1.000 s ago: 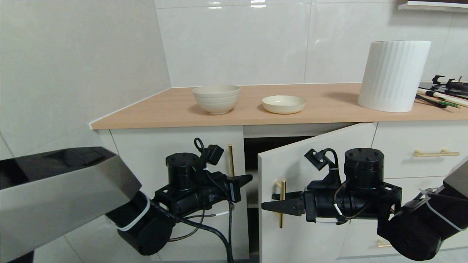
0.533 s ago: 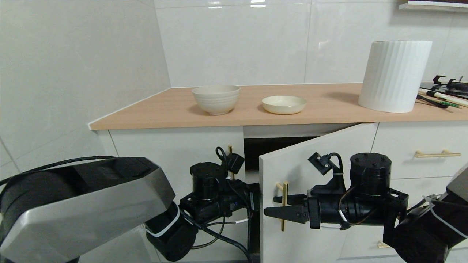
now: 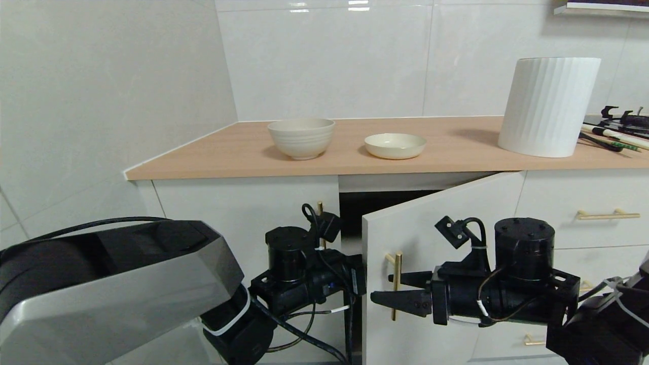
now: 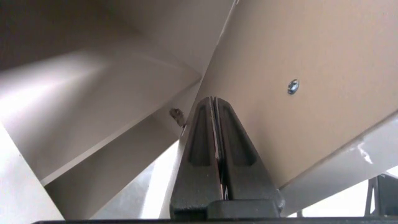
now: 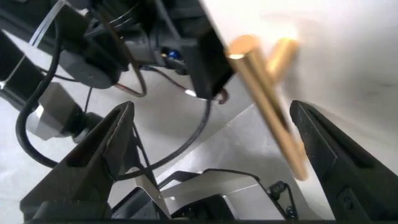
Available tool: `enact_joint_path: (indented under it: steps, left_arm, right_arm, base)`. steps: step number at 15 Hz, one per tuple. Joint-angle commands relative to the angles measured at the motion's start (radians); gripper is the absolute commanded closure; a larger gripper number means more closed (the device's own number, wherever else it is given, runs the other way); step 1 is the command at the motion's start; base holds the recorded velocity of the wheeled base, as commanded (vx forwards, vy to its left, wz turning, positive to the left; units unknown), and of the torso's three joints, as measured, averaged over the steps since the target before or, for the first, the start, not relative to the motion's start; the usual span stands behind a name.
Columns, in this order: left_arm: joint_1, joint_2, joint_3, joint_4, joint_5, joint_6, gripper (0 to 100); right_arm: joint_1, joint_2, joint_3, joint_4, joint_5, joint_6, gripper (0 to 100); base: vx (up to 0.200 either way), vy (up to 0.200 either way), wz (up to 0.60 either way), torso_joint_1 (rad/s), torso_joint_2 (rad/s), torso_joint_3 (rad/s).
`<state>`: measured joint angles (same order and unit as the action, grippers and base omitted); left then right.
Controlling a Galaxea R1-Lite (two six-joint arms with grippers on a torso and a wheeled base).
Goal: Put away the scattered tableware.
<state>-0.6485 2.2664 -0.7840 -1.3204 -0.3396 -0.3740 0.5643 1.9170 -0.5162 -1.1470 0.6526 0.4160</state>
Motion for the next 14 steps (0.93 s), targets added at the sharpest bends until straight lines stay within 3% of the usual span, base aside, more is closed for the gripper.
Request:
enact_joint_path:
  steps: [1,3,4,6,7,14]
  left_arm:
    - [-0.003,-0.013,0.003,0.0,0.001,0.0,100]
    - [-0.003,-0.018,0.005,0.0,0.002,0.0,100]
    - [-0.003,-0.018,0.005,0.0,0.002,0.0,100]
    - [-0.003,-0.021,0.003,0.0,0.004,0.0,100]
    - [-0.003,-0.024,0.003,0.0,0.004,-0.002,100]
    - [-0.005,-0.051,0.032,0.007,0.024,-0.003,100]
  right_arm:
    - [-0.017,-0.036,0.031,-0.003,-0.007,-0.003,0]
    - [-0.017,-0.092,0.113,-0.003,-0.016,-0.052,0]
    - [-0.017,-0.115,0.159,-0.003,-0.073,-0.108,0]
    - [0.028,-0.138,0.243,-0.005,-0.326,-0.261,0]
    - [0.051,-0.161,0.269,-0.003,-0.376,-0.27,0]
    - [0.184,-0.257,0.37,0.003,-0.386,-0.258,0]
  base:
    - [0.0,0.0,0.0,0.0,0.0,0.0]
    - [0.0,0.0,0.0,0.0,0.0,0.0]
    - [0.0,0.0,0.0,0.0,0.0,0.0]
    - [0.0,0.0,0.0,0.0,0.0,0.0]
    - [0.0,0.0,0.0,0.0,0.0,0.0]
    - [0.0,0.0,0.0,0.0,0.0,0.0]
